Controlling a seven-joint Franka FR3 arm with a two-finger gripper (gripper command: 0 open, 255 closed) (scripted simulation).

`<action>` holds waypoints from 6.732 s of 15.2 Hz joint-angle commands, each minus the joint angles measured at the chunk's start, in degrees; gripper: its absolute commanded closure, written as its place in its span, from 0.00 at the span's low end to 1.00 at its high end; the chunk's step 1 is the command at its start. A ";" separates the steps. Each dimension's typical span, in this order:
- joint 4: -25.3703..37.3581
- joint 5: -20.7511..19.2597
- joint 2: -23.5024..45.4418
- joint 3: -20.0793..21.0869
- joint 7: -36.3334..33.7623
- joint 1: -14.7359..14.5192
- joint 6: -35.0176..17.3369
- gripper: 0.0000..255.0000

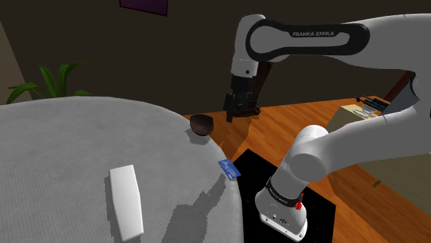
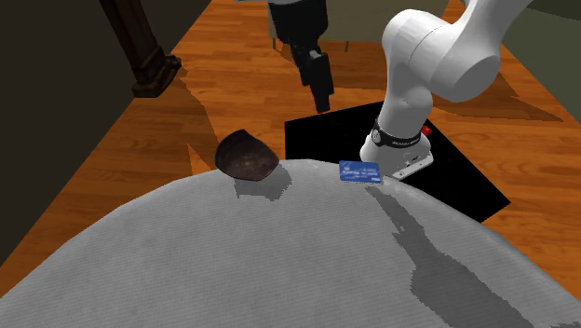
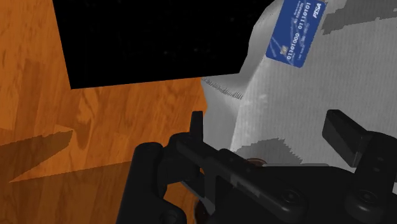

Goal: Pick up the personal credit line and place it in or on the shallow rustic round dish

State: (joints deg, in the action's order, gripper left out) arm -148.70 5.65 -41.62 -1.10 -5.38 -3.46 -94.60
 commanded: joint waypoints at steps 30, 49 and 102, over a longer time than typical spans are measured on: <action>-17.68 18.71 7.92 6.59 -6.84 -8.45 -9.34 1.00; -12.29 16.70 1.03 5.03 -10.67 -8.23 2.37 1.00; 22.85 7.05 41.07 -5.13 1.42 -2.61 0.80 0.00</action>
State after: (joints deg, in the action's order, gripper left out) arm -125.84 12.70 -0.54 -6.23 -3.96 -6.06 -93.80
